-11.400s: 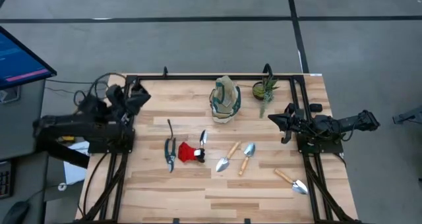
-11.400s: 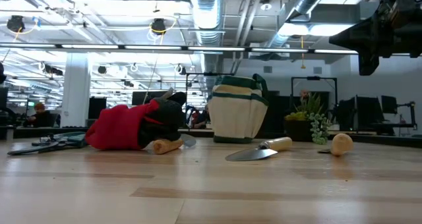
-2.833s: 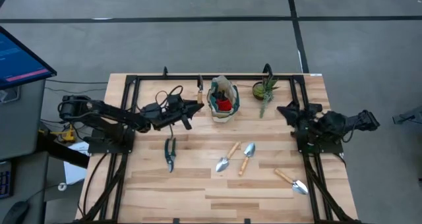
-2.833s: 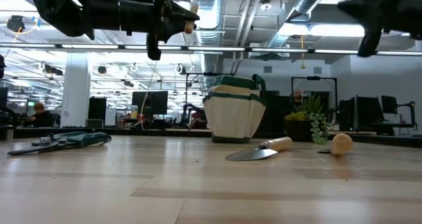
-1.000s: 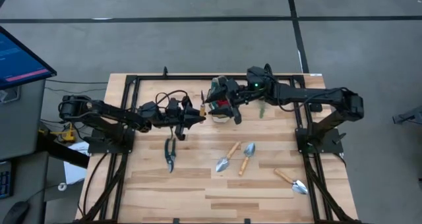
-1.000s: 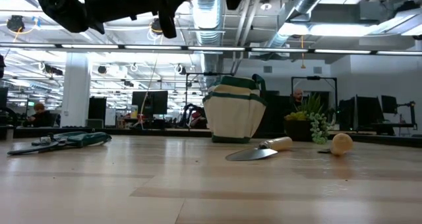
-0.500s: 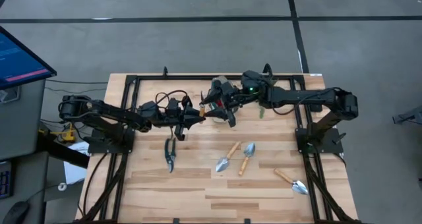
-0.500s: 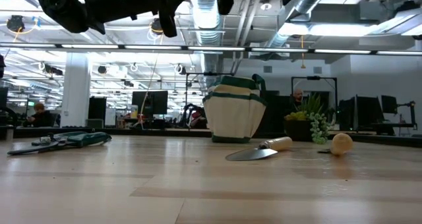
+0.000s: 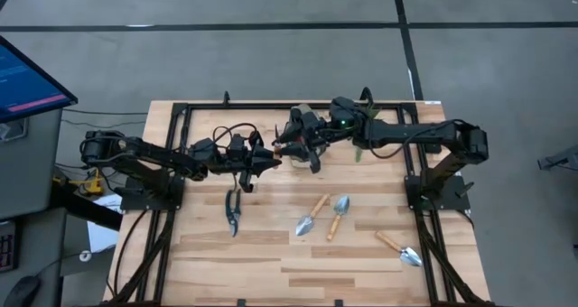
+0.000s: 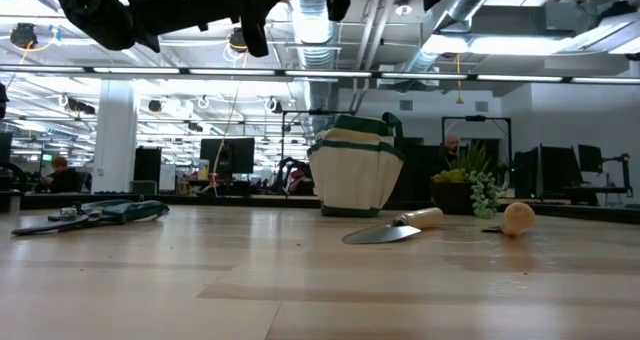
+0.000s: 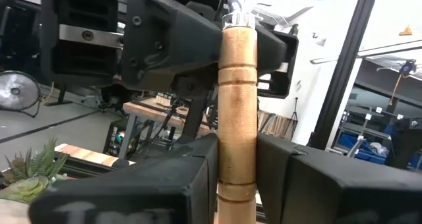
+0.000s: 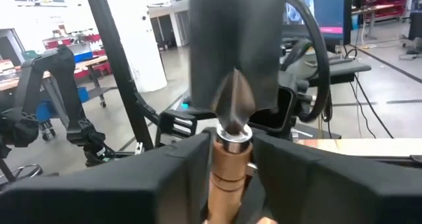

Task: Pick & Place Garden tools in Gardening bag
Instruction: Put the brown trowel into the brown gardening bag

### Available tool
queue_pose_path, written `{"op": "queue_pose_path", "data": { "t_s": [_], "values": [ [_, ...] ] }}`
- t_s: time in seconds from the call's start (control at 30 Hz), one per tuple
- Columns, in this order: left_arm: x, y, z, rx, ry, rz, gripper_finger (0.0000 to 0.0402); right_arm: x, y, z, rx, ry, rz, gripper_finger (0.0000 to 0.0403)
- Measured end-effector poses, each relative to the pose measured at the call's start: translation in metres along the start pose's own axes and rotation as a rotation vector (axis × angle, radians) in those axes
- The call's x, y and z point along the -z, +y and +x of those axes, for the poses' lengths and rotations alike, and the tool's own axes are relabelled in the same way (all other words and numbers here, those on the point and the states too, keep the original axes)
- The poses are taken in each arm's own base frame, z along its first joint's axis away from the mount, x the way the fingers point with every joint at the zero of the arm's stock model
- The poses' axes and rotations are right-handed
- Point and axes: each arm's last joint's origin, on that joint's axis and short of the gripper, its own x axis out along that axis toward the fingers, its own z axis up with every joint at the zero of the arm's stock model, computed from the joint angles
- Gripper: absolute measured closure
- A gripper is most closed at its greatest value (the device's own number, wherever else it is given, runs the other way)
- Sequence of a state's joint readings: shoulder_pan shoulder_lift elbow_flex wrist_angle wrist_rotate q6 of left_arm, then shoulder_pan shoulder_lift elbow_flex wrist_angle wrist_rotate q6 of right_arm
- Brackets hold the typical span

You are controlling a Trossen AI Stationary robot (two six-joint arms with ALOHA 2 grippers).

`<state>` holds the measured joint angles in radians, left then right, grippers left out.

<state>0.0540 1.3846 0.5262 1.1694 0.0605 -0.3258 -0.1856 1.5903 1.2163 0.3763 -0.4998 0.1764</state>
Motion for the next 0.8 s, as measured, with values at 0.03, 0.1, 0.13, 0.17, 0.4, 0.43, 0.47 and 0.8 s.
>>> {"op": "queue_pose_path", "data": {
  "t_s": [0.03,0.1,0.13,0.17,0.4,0.43,0.47,0.8],
  "values": [
    [0.000,0.000,0.000,-0.001,0.000,0.000,0.0353,0.001,0.000,0.000,-0.003,0.005,0.002,0.0307],
    [0.000,0.000,0.000,0.001,0.000,0.004,0.0353,0.001,0.000,0.000,-0.011,0.007,0.003,0.0331],
    [0.000,0.000,0.000,0.000,0.000,0.004,0.0353,0.001,0.000,0.000,-0.015,0.008,0.000,0.0339],
    [0.000,0.000,0.000,0.000,0.001,0.005,0.0353,0.001,0.000,0.000,-0.020,0.010,-0.006,0.0342],
    [0.000,0.001,0.000,-0.006,-0.001,0.003,0.0345,0.001,0.000,0.000,-0.014,0.008,-0.013,0.0342],
    [0.000,0.001,0.000,-0.011,0.002,-0.004,0.0331,0.001,-0.002,-0.001,-0.004,0.006,-0.017,0.0342],
    [0.001,0.002,0.000,-0.018,0.008,-0.027,0.0313,0.000,-0.004,-0.002,0.002,0.005,-0.026,0.0342],
    [0.017,0.011,-0.003,-0.099,0.189,-0.120,0.0151,-0.007,-0.035,-0.027,0.076,0.023,-0.036,0.0342]
  ]
}}
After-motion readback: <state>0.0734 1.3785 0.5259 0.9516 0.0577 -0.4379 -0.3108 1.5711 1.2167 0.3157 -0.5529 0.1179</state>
